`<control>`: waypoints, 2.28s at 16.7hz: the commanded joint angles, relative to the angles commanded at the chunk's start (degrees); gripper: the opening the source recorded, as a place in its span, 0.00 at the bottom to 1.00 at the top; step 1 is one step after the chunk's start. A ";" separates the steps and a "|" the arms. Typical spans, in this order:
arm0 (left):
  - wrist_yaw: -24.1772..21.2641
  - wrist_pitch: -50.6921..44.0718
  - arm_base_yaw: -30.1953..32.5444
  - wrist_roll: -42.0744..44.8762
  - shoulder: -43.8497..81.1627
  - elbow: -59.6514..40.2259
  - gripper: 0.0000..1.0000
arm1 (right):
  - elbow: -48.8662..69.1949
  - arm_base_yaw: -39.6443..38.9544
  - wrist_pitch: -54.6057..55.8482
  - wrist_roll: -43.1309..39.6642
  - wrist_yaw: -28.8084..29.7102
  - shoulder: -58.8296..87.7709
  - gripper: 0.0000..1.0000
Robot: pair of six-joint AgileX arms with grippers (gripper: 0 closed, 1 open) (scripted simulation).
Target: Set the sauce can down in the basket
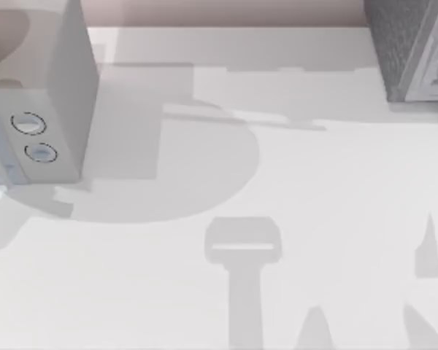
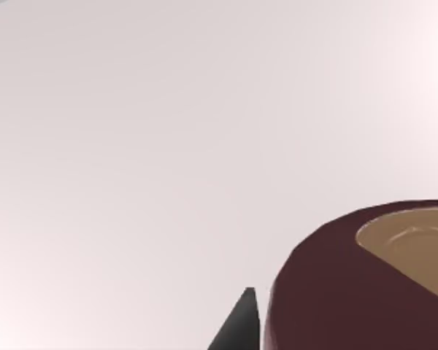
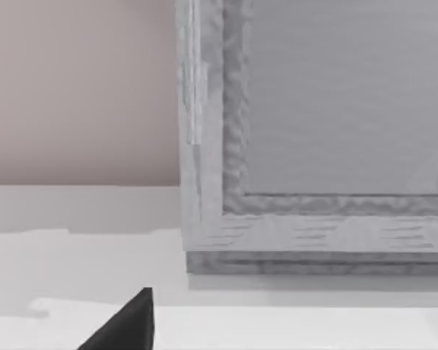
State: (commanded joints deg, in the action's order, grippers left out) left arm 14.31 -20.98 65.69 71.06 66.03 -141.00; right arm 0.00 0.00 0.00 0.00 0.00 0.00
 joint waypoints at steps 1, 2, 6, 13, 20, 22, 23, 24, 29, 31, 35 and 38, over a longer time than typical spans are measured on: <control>-4.68 -1.61 -4.49 -1.48 2.26 0.06 0.00 | 0.00 0.00 0.00 0.00 0.00 0.00 1.00; -8.86 -3.30 -8.65 -3.14 4.64 0.20 0.00 | 0.00 0.00 0.00 0.00 0.00 0.00 1.00; -25.28 -9.88 -26.79 -11.37 13.91 1.19 0.00 | 0.00 0.00 0.00 0.00 0.00 0.00 1.00; -50.48 -20.42 -56.25 -21.80 30.01 4.68 0.00 | 0.00 0.00 0.00 0.00 0.00 0.00 1.00; -77.53 -27.16 -82.39 -25.67 43.27 7.07 0.00 | 0.00 0.00 0.00 0.00 0.00 0.00 1.00; -84.47 -27.91 -88.25 -26.83 45.79 9.86 0.00 | 0.00 0.00 0.00 0.00 0.00 0.00 1.00; -87.72 -28.20 -90.84 -27.48 46.85 11.41 0.00 | 0.00 0.00 0.00 0.00 0.00 0.00 1.00; -90.30 -28.39 -92.82 -28.14 47.62 12.95 0.00 | 0.00 0.00 0.00 0.00 0.00 0.00 1.00; -95.85 -28.77 -96.52 -29.97 49.18 17.07 0.00 | 0.00 0.00 0.00 0.00 0.00 0.00 1.00; -95.85 -28.77 -96.52 -29.97 49.18 17.07 0.00 | 0.00 0.00 0.00 0.00 0.00 0.00 1.00; -95.85 -28.77 -96.52 -29.97 49.18 17.07 0.15 | 0.00 0.00 0.00 0.00 0.00 0.00 1.00; -95.85 -28.77 -96.52 -29.97 49.18 17.07 0.38 | 0.00 0.00 0.00 0.00 0.00 0.00 1.00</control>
State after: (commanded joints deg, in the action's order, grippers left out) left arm -81.54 -49.75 -30.83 41.09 115.21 -123.93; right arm 0.00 0.00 0.00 0.00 0.00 0.00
